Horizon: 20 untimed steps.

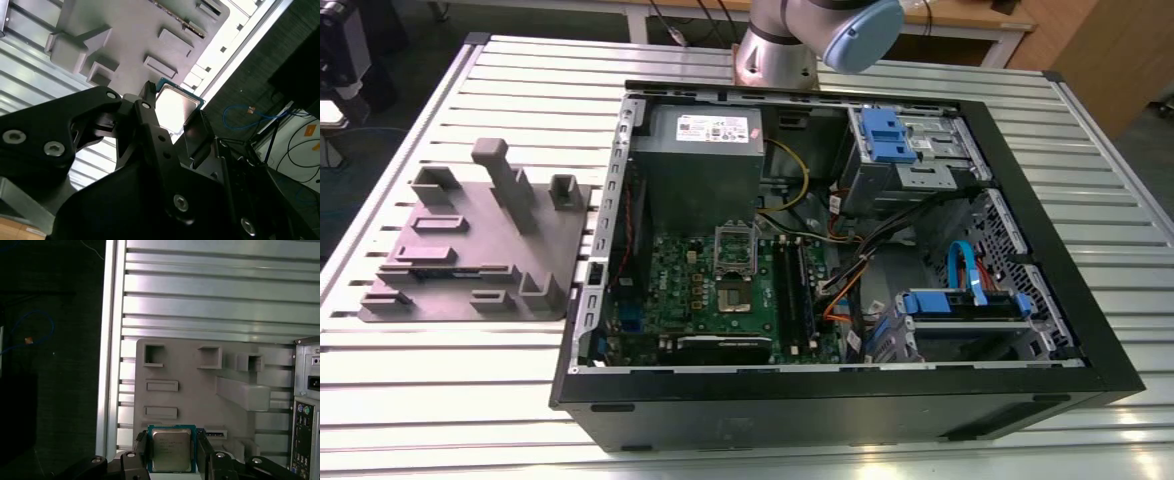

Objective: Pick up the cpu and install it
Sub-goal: 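Pick up the cpu and move it towards the insertion slot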

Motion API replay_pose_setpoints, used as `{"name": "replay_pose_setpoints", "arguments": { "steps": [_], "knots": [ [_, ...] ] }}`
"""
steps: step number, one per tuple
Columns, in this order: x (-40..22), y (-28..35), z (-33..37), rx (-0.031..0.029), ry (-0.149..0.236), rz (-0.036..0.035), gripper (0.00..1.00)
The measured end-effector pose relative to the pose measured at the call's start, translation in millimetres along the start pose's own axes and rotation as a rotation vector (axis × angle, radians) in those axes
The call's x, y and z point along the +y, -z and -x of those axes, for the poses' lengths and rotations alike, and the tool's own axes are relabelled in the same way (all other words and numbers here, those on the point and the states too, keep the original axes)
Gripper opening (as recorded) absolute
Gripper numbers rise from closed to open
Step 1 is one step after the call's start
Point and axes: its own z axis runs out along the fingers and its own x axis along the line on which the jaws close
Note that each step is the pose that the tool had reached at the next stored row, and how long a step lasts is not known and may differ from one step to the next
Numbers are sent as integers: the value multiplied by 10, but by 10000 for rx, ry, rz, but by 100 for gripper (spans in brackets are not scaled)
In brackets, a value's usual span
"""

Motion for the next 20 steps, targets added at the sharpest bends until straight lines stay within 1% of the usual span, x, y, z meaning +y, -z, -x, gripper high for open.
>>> {"name": "replay_pose_setpoints", "arguments": {
  "steps": [4, 20],
  "knots": [
    [0, 4, 0, 0, 0, 1, 47],
    [-1, 4, 36, 0, 0, 1, 47]
  ]
}}
